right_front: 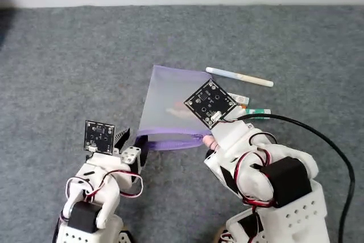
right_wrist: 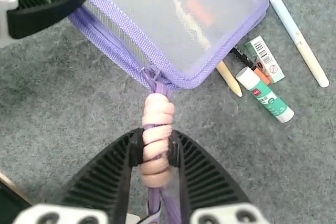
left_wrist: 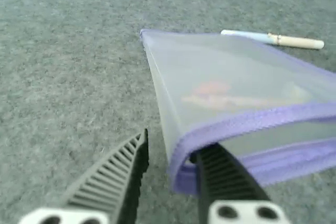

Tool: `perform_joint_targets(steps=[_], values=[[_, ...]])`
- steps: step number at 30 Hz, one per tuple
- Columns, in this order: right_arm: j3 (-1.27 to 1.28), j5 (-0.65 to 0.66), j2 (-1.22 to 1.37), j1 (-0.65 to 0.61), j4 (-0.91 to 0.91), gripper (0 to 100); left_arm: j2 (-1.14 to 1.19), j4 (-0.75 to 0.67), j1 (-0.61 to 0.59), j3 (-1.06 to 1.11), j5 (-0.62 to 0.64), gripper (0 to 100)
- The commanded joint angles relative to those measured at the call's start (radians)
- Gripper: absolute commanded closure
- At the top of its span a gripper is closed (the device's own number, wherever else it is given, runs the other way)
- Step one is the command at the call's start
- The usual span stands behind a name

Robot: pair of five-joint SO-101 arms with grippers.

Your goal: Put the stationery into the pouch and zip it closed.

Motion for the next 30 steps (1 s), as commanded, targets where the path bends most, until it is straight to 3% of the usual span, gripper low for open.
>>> perform_joint_targets(steps=[1,8,13,22,30], values=[[-0.008,0.011,-0.015,0.007,0.036,99.1,-0.003,-0.08,0.006,0.001,0.008,92],[-0.008,0.012,-0.015,0.007,0.038,99.1,-0.003,-0.106,0.008,0.048,0.008,93],[-0.011,0.011,-0.015,0.012,0.027,99.1,-0.003,-0.084,0.008,0.018,-0.034,99],[-0.068,0.002,-0.005,0.016,-0.142,99.1,-0.003,0.224,-0.003,-0.268,-0.066,99],[0.037,0.0,-0.005,0.067,-0.311,99.1,-0.002,0.388,-0.144,-0.467,-0.249,99]])
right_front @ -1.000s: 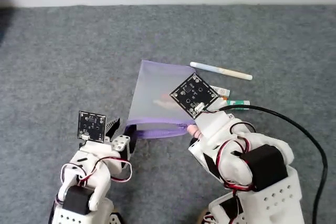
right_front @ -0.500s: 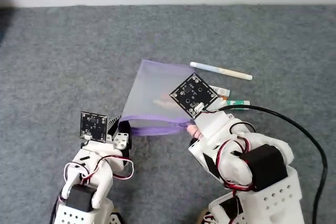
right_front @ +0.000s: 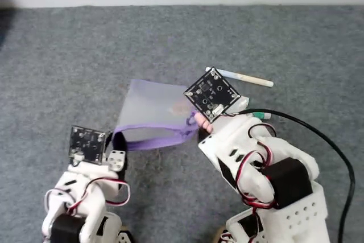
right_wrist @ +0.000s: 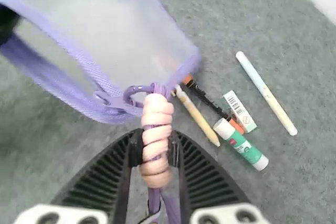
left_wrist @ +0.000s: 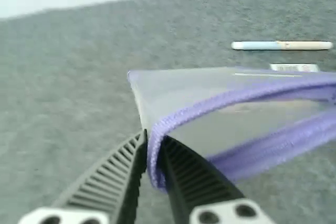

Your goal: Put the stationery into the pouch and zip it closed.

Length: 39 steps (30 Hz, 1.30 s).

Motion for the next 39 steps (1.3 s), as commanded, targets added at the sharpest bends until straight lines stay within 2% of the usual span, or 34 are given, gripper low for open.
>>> perform_joint_targets(steps=[1,4,10,13,18,25,30,35,39], values=[[0.034,-0.002,-0.007,0.065,-0.094,99.1,-0.002,0.084,-0.058,-0.147,-0.087,99],[0.051,-0.046,-0.005,0.116,-0.145,99.1,0.0,0.173,-0.071,-0.216,-0.109,99],[0.052,-0.126,-0.004,0.125,-0.151,99.1,0.02,0.186,-0.069,-0.243,-0.103,99],[0.052,-0.152,-0.004,0.125,-0.148,99.1,0.118,0.229,-0.072,-0.332,-0.098,99],[0.052,-0.155,-0.004,0.124,-0.148,99.1,0.367,0.313,-0.063,-0.532,0.038,99],[0.048,-0.155,-0.004,0.11,-0.117,99.1,0.585,0.373,-0.063,-0.641,0.104,99],[0.048,-0.155,-0.012,0.059,-0.05,98.1,0.565,0.365,-0.064,-0.615,0.104,99],[-0.044,-0.155,-0.015,0.061,0.139,81.7,0.542,0.371,-0.068,-0.562,0.104,99],[-0.209,-0.153,-0.002,0.061,0.278,80.1,0.523,0.364,-0.072,-0.555,0.104,99]])
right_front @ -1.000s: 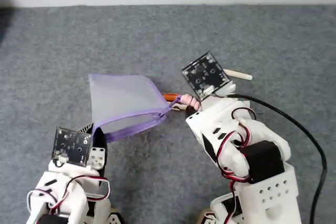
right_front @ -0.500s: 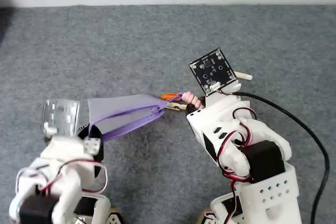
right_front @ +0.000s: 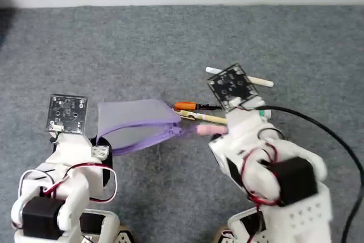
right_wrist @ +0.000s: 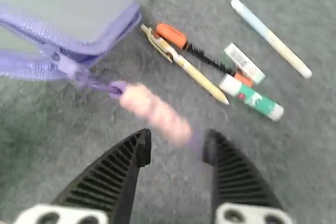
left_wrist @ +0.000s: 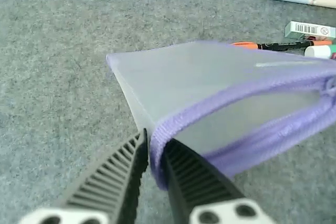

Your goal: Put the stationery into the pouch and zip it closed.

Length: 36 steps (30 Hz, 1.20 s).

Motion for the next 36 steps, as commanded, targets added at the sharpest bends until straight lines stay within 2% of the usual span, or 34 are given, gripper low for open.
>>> perform_joint_targets(steps=[1,6,11,15,23,26,29,33,36], values=[[-0.163,-0.009,-0.002,-0.004,0.093,80.1,-0.014,0.002,-0.008,0.002,0.012,99],[-0.19,-0.002,0.03,0.139,0.085,80.1,-0.017,0.002,-0.008,0.002,0.012,99],[-0.199,0.011,0.257,0.295,0.084,80.1,-0.017,0.002,-0.009,0.002,0.012,99],[-0.249,0.083,0.475,0.308,0.084,80.1,-0.017,0.002,-0.009,0.004,0.012,99],[-0.532,0.175,0.892,0.312,0.084,80.1,-0.015,0.002,-0.009,0.004,0.012,98],[-0.594,0.269,1.036,0.331,0.084,80.0,-0.015,0.002,-0.009,0.004,0.046,95],[-0.649,0.428,1.152,0.363,0.084,79.8,-0.011,0.002,-0.009,0.004,0.121,93],[-0.736,0.635,1.267,0.406,0.082,79.8,-0.011,0.002,-0.009,0.004,0.126,93],[-0.781,0.713,1.334,0.417,0.039,79.8,-0.011,0.003,-0.009,0.002,0.124,93]])
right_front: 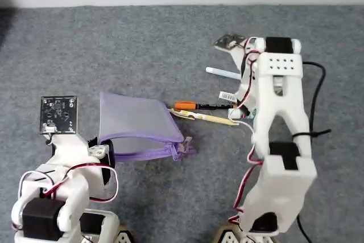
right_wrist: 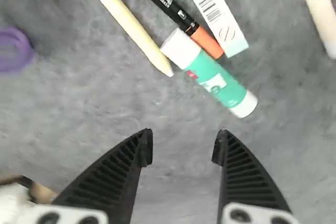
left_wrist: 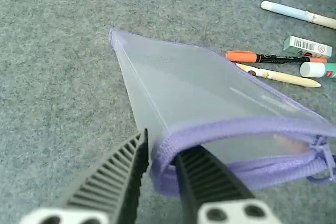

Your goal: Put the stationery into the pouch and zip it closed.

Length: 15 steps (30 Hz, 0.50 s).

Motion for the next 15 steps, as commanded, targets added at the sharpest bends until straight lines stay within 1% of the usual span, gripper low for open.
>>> perform_joint_targets(steps=[1,6,10,15], values=[[-0.078,0.097,0.042,0.018,-0.041,79.8,0.002,0.005,-0.008,-0.008,0.014,93],[-0.078,0.166,0.151,0.015,-0.14,79.8,0.002,0.008,-0.008,-0.013,0.006,93],[-0.081,0.169,0.234,0.008,-0.148,79.8,0.002,0.008,-0.008,-0.013,-0.008,93],[-0.081,0.169,0.308,0.008,-0.205,81.2,0.002,0.003,-0.008,-0.007,-0.003,93]])
